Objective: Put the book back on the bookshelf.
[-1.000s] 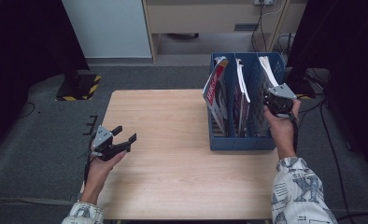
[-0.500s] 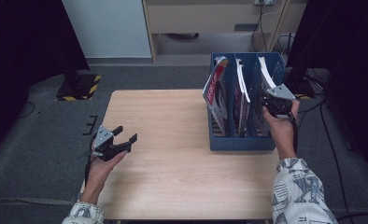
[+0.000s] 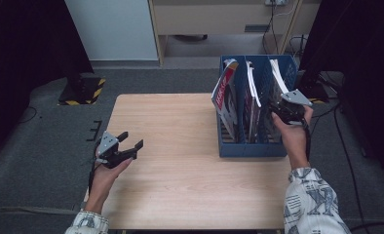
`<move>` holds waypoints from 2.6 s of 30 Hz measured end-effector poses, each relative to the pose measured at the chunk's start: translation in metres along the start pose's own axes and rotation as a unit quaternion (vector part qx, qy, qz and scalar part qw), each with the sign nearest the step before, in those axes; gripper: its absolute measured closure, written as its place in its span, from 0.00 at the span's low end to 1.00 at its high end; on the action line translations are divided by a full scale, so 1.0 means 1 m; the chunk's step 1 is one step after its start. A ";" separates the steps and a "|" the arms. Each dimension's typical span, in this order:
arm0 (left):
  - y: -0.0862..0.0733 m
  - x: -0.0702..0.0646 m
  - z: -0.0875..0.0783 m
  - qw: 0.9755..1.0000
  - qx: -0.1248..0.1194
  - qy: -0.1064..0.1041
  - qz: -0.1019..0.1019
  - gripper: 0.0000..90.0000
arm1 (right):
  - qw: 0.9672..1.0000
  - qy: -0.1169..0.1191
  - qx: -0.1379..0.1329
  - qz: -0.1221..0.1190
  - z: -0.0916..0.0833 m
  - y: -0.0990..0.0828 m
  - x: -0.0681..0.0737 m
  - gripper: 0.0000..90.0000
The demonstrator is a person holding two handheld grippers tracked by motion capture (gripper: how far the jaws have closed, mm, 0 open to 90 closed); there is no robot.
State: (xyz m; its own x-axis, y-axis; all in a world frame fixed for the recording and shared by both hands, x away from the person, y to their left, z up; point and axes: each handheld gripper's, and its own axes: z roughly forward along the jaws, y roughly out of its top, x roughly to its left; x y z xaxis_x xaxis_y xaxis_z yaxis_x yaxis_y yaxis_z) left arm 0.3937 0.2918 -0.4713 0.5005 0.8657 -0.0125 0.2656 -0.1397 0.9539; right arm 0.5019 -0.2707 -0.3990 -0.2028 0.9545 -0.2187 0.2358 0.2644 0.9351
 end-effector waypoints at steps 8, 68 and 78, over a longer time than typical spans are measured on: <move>0.000 0.000 0.000 1.000 0.000 0.001 0.000 0.28 | 1.000 0.008 0.007 0.013 -0.002 -0.001 -0.002 0.40; -0.004 0.001 0.004 1.000 0.027 0.012 -0.009 0.14 | 0.992 0.066 0.017 0.103 -0.047 -0.031 -0.012 0.11; -0.005 0.002 0.005 0.999 0.028 0.012 -0.010 0.13 | 0.992 0.073 0.020 0.104 -0.056 -0.036 -0.008 0.10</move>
State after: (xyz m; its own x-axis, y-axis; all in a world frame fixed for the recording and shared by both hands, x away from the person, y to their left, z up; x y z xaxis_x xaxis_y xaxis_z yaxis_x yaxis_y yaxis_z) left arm 0.3974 0.2914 -0.4772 0.4758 0.8792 -0.0234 0.3218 -0.1493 0.9350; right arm 0.4413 -0.2953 -0.4154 -0.2812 0.9594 0.0224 0.3234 0.0727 0.9435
